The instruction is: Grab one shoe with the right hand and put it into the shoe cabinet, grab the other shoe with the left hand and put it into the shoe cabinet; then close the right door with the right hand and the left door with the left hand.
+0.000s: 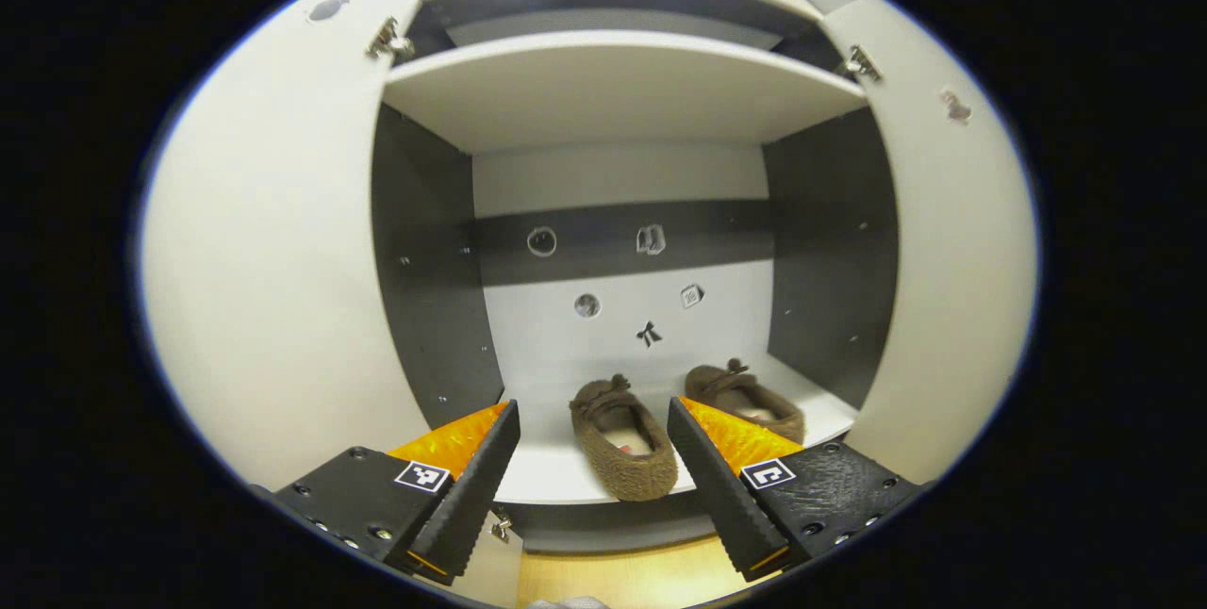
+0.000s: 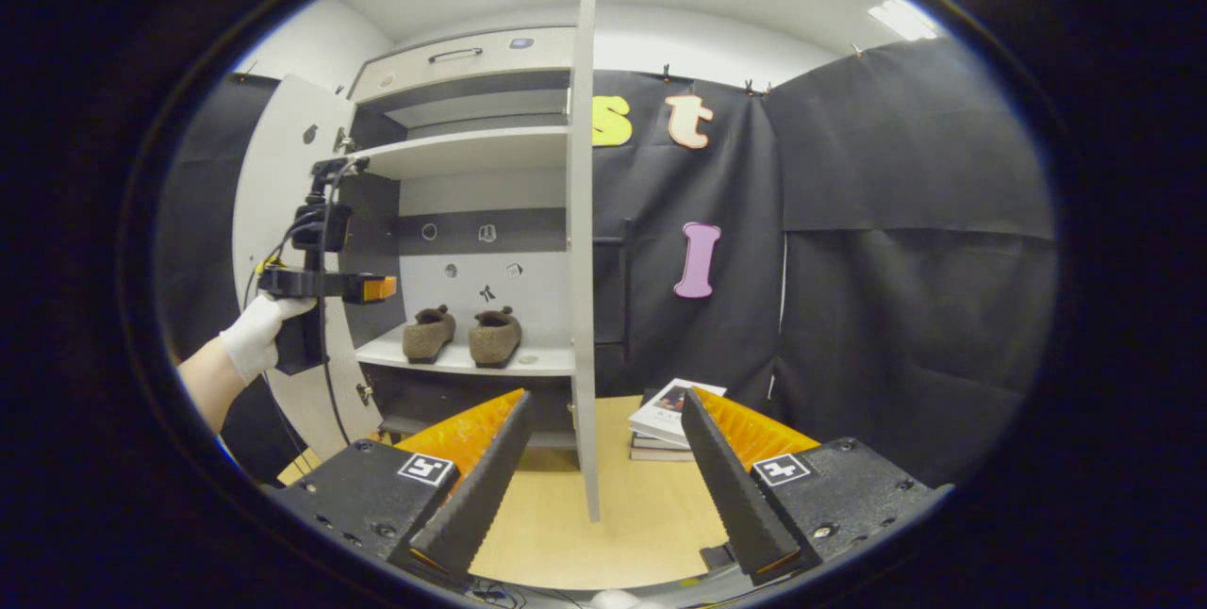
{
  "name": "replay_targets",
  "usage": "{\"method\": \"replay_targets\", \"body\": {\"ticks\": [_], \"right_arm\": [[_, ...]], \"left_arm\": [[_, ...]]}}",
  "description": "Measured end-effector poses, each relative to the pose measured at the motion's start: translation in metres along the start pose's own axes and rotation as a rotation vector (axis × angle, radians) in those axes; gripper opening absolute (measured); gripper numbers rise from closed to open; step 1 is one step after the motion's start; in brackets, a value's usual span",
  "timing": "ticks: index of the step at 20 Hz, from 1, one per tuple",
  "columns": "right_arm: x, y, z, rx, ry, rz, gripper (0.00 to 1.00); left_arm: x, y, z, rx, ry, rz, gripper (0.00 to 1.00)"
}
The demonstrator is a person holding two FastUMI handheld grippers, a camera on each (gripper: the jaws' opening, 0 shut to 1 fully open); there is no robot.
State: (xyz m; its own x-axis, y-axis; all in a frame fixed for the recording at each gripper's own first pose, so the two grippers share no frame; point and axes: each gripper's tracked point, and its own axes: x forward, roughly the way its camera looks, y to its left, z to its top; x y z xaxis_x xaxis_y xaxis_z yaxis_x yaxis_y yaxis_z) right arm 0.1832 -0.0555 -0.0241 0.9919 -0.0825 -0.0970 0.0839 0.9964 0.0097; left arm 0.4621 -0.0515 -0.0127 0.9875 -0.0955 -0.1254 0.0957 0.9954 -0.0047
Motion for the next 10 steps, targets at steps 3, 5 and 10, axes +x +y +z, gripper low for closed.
{"method": "replay_targets", "body": {"ticks": [3, 5, 10], "right_arm": [[-0.001, 0.010, 0.009, -0.008, -0.023, 0.021, 1.00], [-0.001, 0.017, 0.015, -0.008, -0.041, 0.027, 1.00], [0.000, 0.035, 0.024, -0.006, -0.063, 0.055, 1.00]], "left_arm": [[-0.054, -0.005, 0.017, 0.004, -0.063, -0.024, 0.96], [-0.085, -0.002, 0.017, 0.002, -0.073, -0.034, 0.96], [-0.161, 0.003, 0.006, -0.023, -0.098, -0.025, 0.96]]}}
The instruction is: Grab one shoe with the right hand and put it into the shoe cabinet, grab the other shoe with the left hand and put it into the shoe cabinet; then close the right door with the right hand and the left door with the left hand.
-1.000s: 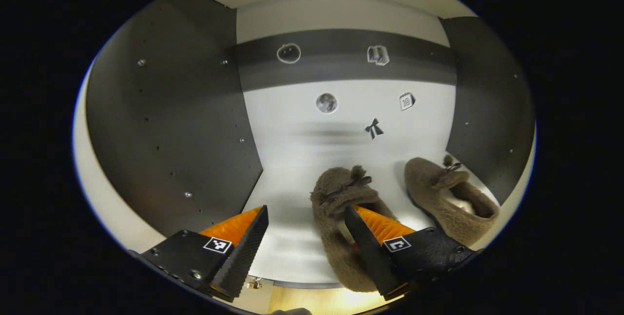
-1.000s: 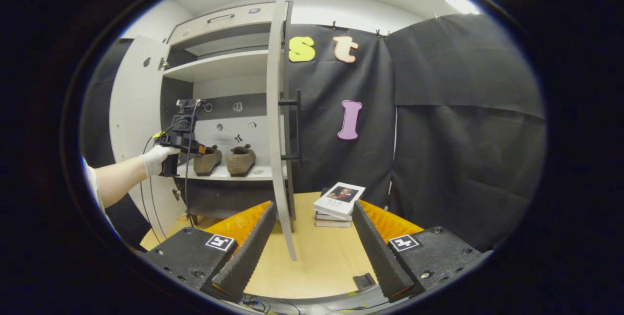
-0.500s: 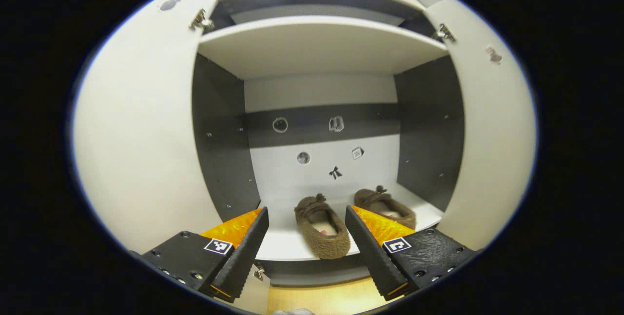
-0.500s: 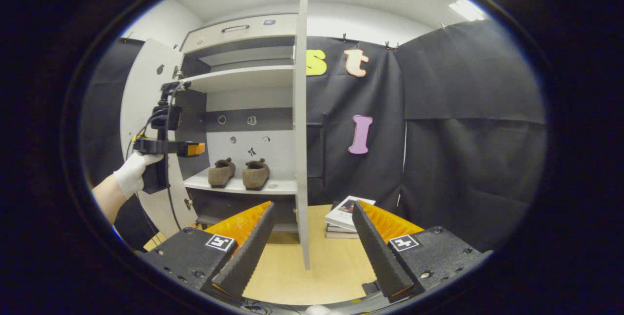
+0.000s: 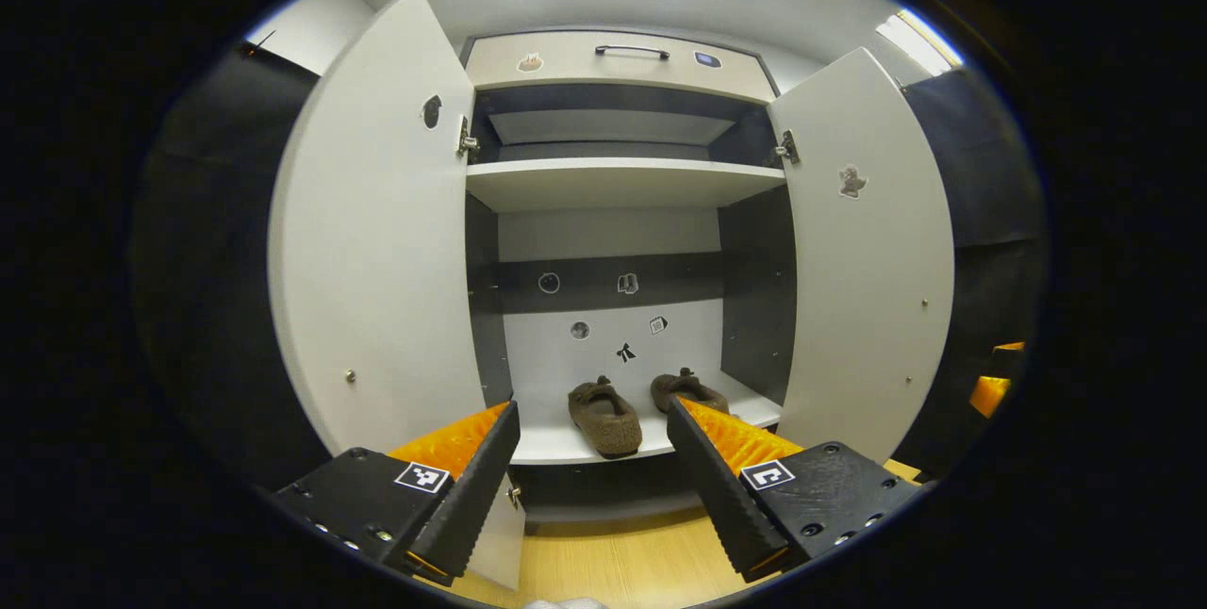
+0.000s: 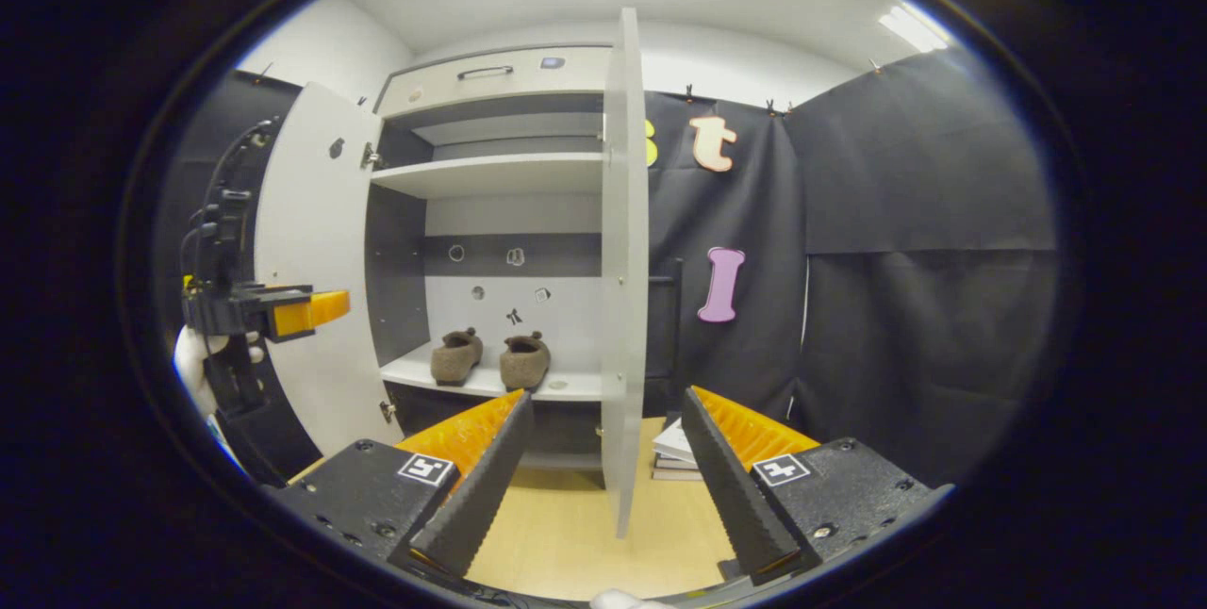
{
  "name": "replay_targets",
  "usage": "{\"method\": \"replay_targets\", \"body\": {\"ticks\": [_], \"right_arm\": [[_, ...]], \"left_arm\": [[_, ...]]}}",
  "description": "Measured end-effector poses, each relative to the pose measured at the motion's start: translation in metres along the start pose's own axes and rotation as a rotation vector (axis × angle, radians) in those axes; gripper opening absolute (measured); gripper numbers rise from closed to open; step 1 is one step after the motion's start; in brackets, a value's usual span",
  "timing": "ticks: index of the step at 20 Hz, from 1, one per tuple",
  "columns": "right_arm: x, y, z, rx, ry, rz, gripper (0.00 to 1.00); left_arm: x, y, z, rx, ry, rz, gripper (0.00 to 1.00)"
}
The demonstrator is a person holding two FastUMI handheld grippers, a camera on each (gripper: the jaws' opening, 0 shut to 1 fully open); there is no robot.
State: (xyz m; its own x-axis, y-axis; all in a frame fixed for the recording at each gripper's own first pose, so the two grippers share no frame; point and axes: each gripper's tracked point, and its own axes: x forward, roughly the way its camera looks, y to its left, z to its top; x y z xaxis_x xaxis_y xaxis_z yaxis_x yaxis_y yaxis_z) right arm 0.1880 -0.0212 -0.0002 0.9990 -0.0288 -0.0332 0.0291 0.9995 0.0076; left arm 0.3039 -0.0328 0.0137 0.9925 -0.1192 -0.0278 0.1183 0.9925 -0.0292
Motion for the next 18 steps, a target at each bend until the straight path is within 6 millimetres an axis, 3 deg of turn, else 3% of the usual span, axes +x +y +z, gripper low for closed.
{"method": "replay_targets", "body": {"ticks": [5, 12, 15, 18], "right_arm": [[0.002, 0.022, 0.001, 0.017, -0.001, 0.023, 1.00], [0.003, 0.048, -0.018, 0.006, 0.043, 0.046, 1.00], [0.008, 0.037, -0.012, -0.013, 0.036, 0.026, 1.00], [0.023, 0.002, 0.001, -0.039, 0.012, -0.038, 1.00]], "left_arm": [[-0.060, 0.024, -0.023, -0.009, 0.032, 0.077, 0.96], [-0.111, 0.049, -0.068, -0.057, 0.107, 0.137, 0.96], [-0.113, 0.046, -0.071, -0.072, 0.113, 0.120, 0.97], [-0.115, 0.045, -0.067, -0.074, 0.103, 0.124, 0.96]]}}
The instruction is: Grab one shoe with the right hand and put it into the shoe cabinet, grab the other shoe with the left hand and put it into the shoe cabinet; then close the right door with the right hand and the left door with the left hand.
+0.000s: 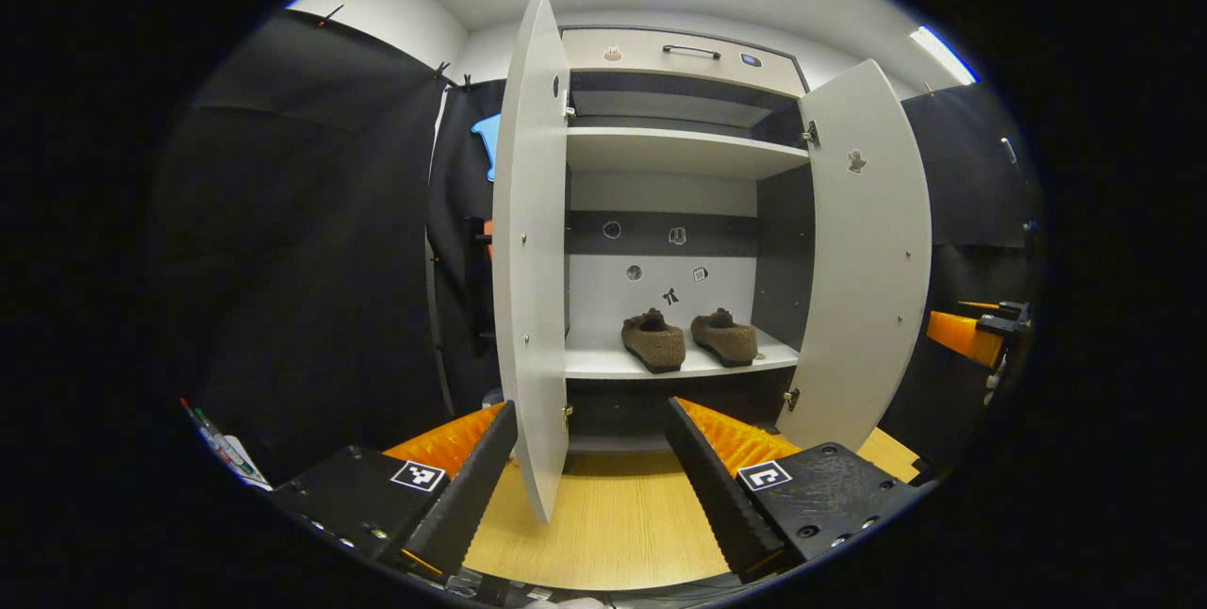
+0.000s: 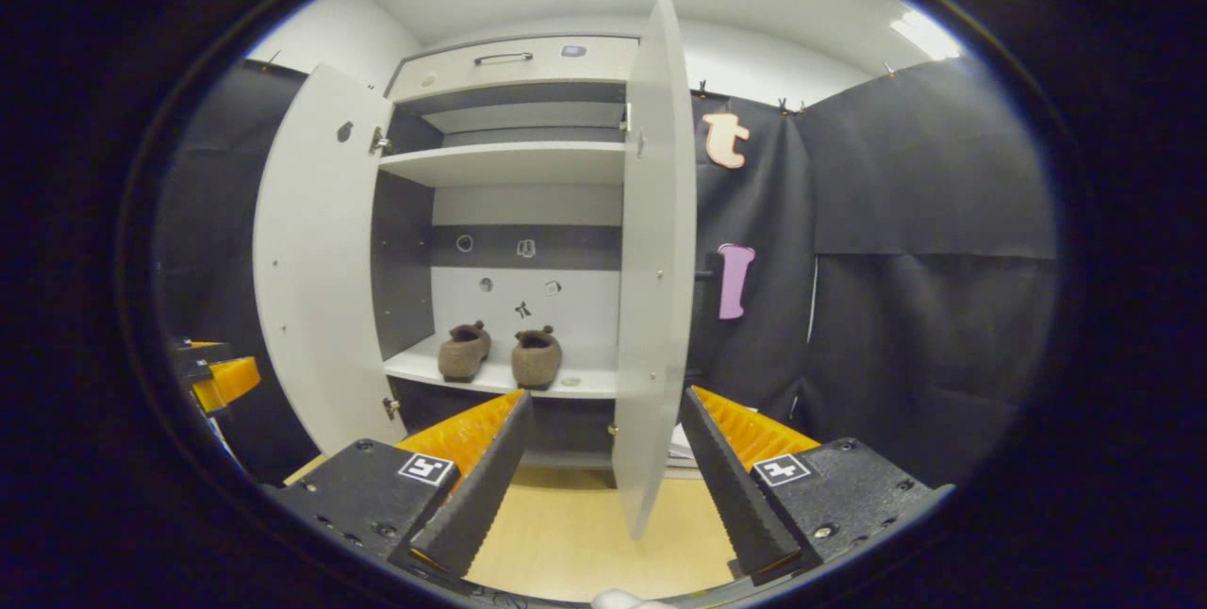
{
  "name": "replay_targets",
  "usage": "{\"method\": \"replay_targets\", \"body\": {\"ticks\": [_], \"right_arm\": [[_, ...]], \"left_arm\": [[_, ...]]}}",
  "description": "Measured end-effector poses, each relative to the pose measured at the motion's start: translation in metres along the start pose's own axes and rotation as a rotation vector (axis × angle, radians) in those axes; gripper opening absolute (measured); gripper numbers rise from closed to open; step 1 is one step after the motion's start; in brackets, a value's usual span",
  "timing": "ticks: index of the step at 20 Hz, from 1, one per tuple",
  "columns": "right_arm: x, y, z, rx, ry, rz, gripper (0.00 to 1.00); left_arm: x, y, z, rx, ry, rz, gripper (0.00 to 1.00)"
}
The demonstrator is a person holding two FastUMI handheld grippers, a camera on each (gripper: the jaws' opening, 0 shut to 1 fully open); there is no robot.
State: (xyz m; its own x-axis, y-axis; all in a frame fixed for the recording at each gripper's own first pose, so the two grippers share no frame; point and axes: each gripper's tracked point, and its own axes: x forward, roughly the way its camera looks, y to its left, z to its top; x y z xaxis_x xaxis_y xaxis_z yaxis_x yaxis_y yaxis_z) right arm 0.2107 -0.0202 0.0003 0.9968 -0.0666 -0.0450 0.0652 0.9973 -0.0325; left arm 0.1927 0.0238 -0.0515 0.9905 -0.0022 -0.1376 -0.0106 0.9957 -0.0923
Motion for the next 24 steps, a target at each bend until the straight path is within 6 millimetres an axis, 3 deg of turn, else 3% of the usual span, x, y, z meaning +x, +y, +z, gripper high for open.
{"method": "replay_targets", "body": {"ticks": [7, 11, 15, 17, 18, 24], "right_arm": [[0.056, -0.103, 0.023, 0.041, -0.011, -0.152, 1.00], [0.096, -0.132, 0.024, 0.071, 0.015, -0.162, 1.00], [0.119, -0.133, 0.017, 0.073, 0.049, -0.109, 1.00], [0.122, -0.127, 0.026, 0.069, 0.030, -0.078, 0.99], [0.120, -0.123, 0.023, 0.065, 0.043, -0.070, 0.98], [0.116, -0.093, 0.022, 0.069, 0.050, -0.017, 0.94]], "left_arm": [[-0.002, -0.020, 0.001, -0.001, -0.003, 0.024, 0.96], [0.005, -0.038, -0.001, 0.000, 0.005, 0.038, 0.97], [0.007, -0.041, -0.003, -0.015, 0.012, 0.078, 0.96], [0.007, -0.041, -0.005, -0.014, 0.015, 0.096, 0.96], [0.008, -0.041, -0.007, -0.011, 0.021, 0.101, 1.00], [0.008, -0.042, -0.015, -0.015, 0.042, 0.104, 0.96]]}}
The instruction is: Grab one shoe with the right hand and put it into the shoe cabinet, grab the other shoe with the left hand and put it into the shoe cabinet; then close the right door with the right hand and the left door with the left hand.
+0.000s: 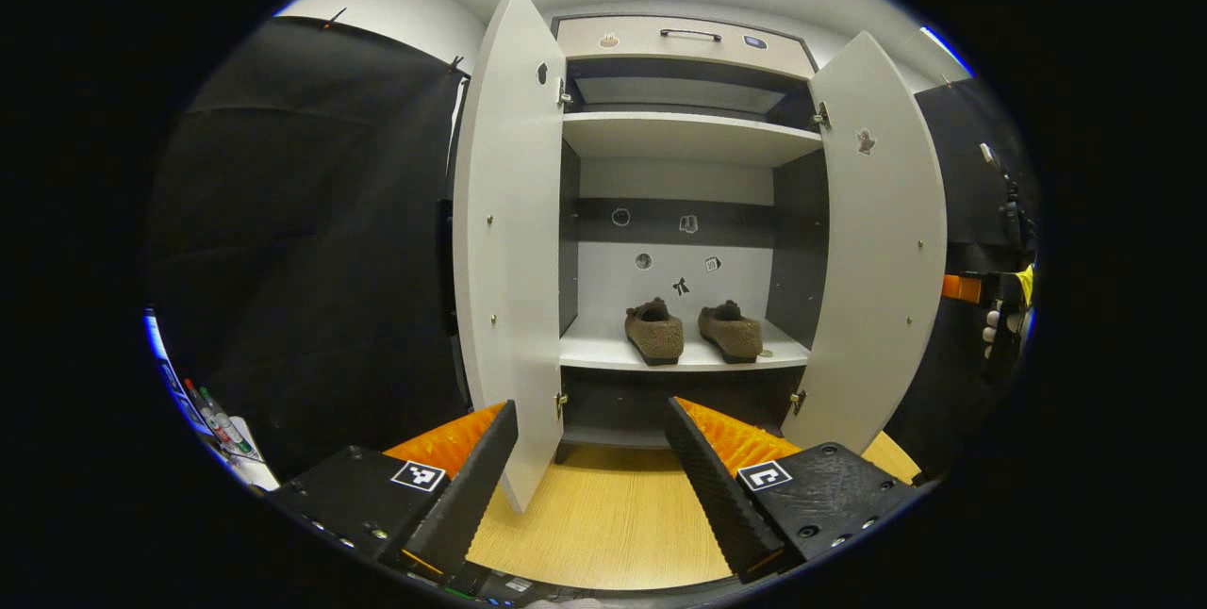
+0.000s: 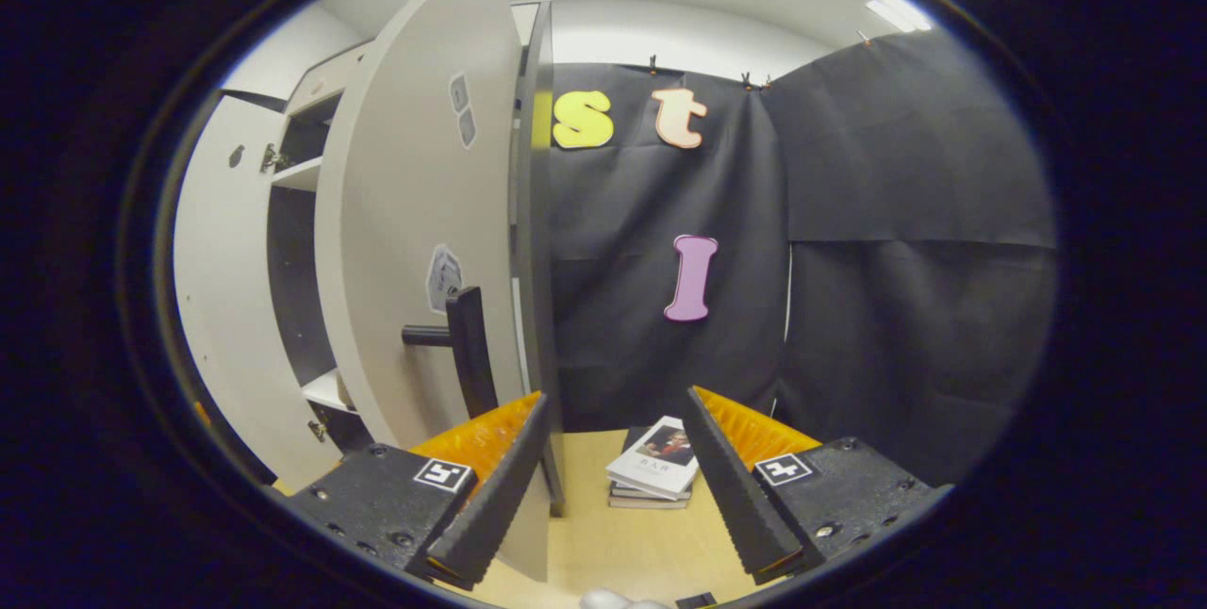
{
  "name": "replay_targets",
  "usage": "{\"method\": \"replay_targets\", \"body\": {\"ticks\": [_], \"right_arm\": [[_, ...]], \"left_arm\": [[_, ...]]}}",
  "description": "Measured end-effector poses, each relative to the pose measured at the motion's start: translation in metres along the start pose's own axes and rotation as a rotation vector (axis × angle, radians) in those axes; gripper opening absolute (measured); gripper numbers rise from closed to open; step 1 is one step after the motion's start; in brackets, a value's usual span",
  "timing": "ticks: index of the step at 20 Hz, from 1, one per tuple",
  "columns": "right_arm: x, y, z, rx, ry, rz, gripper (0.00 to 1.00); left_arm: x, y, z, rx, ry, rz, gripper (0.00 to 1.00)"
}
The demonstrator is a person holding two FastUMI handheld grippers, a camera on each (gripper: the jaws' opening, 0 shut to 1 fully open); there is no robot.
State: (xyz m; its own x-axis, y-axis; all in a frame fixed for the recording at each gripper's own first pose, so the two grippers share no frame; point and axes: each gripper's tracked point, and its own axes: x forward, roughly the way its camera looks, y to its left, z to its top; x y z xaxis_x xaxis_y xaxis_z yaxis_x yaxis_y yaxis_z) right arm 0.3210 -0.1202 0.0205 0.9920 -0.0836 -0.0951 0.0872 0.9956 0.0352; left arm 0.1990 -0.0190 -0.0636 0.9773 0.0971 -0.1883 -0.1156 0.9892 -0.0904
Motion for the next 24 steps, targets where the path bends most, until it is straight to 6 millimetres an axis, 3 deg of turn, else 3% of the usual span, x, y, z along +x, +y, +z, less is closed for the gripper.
{"method": "replay_targets", "body": {"ticks": [11, 12, 13, 14, 18, 24], "right_arm": [[0.006, 0.115, -0.005, -0.048, 0.007, 0.192, 0.95], [0.002, 0.124, -0.007, -0.036, 0.008, 0.209, 0.89], [-0.001, 0.134, -0.007, -0.028, 0.012, 0.229, 0.95], [-0.007, 0.141, -0.008, -0.024, 0.007, 0.242, 0.92], [-0.041, 0.154, -0.007, -0.056, -0.017, 0.234, 0.98], [-0.103, 0.155, -0.021, -0.097, -0.021, 0.191, 0.98]], "left_arm": [[-0.014, 0.038, 0.002, 0.004, -0.010, 0.037, 0.96], [-0.016, 0.041, 0.001, 0.003, -0.008, 0.037, 0.96], [-0.017, 0.044, 0.001, 0.002, -0.008, 0.037, 0.96], [-0.019, 0.048, 0.001, 0.004, -0.008, 0.037, 0.96], [-0.021, 0.064, 0.001, 0.020, -0.009, 0.032, 0.96], [-0.010, 0.096, 0.010, 0.040, -0.031, 0.015, 0.96]]}}
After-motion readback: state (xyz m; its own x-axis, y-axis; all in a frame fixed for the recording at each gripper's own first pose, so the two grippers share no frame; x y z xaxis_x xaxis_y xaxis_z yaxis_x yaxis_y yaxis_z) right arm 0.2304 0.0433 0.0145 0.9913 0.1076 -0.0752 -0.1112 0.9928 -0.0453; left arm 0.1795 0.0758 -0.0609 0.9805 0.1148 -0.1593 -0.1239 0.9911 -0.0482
